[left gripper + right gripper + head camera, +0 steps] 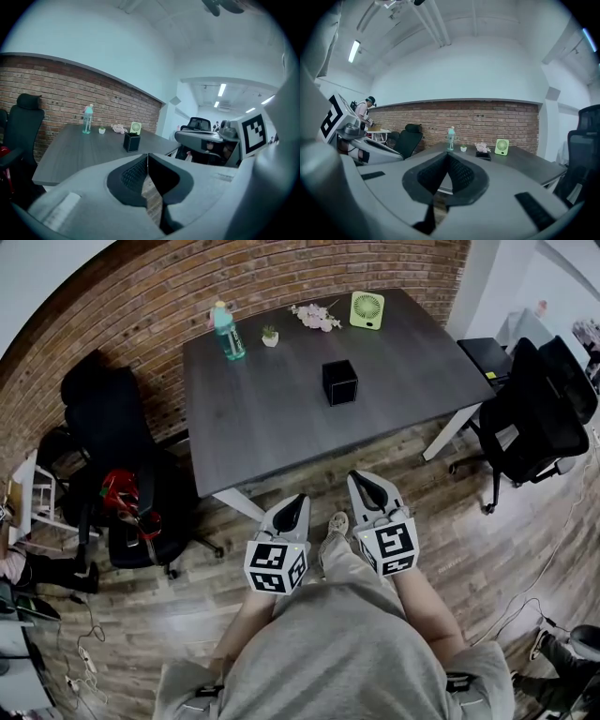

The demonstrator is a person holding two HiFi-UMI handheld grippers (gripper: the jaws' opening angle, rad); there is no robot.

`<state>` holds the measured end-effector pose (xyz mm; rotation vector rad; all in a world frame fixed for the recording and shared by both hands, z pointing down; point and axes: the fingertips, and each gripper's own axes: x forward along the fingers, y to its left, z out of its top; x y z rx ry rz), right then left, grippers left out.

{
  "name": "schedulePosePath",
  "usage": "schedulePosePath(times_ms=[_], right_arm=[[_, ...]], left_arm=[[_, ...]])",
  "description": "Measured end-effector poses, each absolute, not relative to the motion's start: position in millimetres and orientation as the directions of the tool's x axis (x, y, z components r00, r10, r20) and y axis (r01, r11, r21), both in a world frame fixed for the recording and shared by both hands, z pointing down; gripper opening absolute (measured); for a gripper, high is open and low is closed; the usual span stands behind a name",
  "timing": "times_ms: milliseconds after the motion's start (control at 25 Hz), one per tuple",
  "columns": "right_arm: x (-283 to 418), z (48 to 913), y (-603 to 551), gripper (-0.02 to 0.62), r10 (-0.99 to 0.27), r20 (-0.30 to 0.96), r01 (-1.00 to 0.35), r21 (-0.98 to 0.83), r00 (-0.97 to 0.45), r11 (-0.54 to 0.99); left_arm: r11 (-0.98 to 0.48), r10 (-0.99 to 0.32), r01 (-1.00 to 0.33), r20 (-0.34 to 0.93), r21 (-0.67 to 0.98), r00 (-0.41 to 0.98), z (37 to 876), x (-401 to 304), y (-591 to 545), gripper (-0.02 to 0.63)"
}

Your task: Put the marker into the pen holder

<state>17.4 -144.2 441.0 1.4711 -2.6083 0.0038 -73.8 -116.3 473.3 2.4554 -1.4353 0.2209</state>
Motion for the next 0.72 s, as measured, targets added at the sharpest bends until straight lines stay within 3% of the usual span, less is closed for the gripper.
schedulePosePath(times_ms=[720], right_arm=[[17,443,-80,0.003,-0.846,0.131,-0.848,0.057,-0.517,0.527]], left_arm=[[-0.454,-0.835,-0.874,0.261,0.173,0.485,471,-79,-61,0.018]])
